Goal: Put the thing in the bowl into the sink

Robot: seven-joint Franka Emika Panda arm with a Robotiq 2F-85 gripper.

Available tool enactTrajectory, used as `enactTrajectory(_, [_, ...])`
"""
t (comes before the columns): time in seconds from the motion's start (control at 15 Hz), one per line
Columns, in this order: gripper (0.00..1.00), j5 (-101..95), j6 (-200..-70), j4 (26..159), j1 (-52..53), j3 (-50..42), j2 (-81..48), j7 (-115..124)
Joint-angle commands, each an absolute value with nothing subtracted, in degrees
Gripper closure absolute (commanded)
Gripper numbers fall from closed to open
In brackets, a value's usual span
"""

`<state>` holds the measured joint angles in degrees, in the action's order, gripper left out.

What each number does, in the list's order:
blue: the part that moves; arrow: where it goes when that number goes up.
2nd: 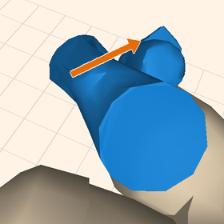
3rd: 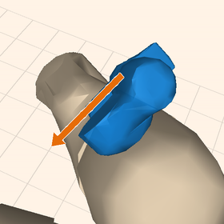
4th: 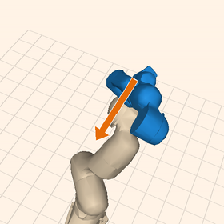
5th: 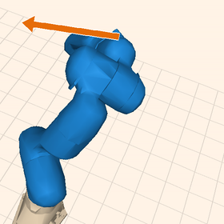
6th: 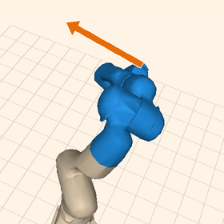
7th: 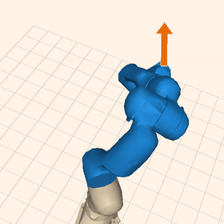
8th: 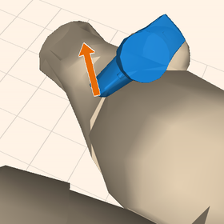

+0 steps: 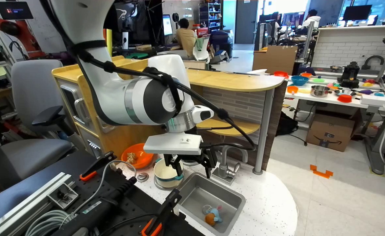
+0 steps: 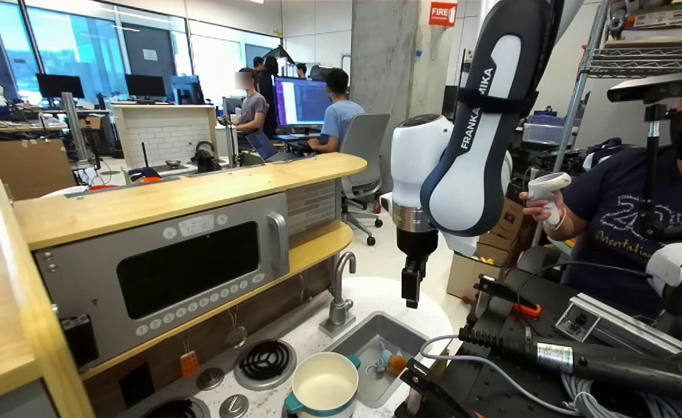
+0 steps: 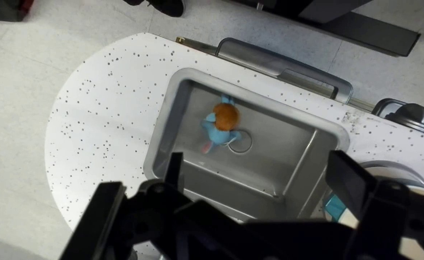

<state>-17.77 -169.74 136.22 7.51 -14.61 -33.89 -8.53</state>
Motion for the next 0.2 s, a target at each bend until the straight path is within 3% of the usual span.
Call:
enactTrajectory(0.0, [0.00,-18.5,-169.5,136.1,7.1,-14.2,-33.8,-8.1])
enactTrajectory(0.13, [0.00,-18.5,-169.5,136.1,7.2,-14.2,-33.8,-8.1])
